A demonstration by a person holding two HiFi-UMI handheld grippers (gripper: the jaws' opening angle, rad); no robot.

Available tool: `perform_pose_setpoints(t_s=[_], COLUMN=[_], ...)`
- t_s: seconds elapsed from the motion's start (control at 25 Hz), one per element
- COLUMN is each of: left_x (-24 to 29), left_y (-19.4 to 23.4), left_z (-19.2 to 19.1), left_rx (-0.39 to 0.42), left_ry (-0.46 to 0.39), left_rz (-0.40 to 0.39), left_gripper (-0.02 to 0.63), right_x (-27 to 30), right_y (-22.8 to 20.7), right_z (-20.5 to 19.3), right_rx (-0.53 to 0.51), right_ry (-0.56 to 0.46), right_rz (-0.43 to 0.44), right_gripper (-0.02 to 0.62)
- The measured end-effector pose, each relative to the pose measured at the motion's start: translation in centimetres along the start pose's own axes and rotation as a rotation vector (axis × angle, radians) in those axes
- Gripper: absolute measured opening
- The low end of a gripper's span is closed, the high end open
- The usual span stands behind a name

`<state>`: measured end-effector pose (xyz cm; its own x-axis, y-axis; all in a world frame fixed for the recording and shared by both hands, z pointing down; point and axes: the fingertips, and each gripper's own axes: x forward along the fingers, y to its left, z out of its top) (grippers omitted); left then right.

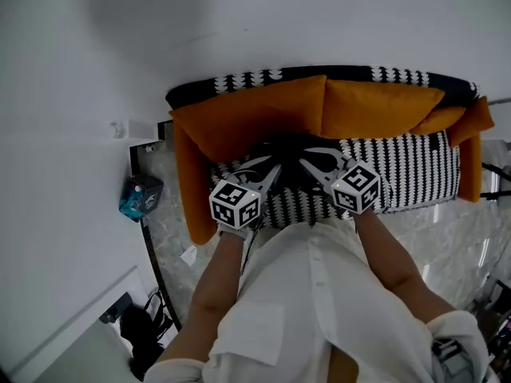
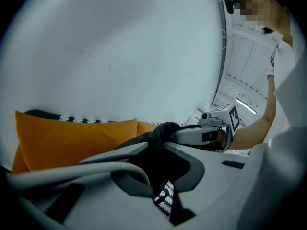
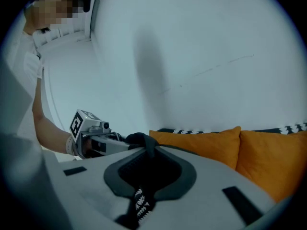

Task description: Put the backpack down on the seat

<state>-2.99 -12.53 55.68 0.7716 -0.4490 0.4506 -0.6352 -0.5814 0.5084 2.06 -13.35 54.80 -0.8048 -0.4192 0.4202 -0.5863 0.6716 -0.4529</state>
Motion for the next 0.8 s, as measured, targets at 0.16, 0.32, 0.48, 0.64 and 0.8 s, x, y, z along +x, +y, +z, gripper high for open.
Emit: perform_pose_setpoints(t_s=[0.16,0.32,0.48,0.64,0.8], left_x=[1.4,2.4,3.0,3.6,4.2], left_y=[0.7,1.2,1.8,2.4,2.9], left_z=[-2.1,-4.3,-5.9,-6.0,-5.8], left_rx=[-0.013,-0.022,-0.050,-0.072,-0.072], left_ry=[0.063,0.128,0.156,0.158,0.172], left_rz=[0.009,0.020,0.024,0.028,0.045], left_gripper=[0.054,0.060,0.061,0.061,0.061], right_x=[0.3,0.7,1.1,1.6,2.1], right_y=[-1.2,-1.8,-2.3,-3.0,-3.7], right_z=[-2.3,-4.9,-6.5,-6.6,-6.6], right_rx=[0.020,0.022,0.035,0.046,0.022], right_ry=[0.058,0.130,0.166,0.168,0.193], right_rz=[-0.021,-0.038,-0.041,-0.050,-0.068], right_gripper=[0.041,0.041,0.041,0.041,0.041])
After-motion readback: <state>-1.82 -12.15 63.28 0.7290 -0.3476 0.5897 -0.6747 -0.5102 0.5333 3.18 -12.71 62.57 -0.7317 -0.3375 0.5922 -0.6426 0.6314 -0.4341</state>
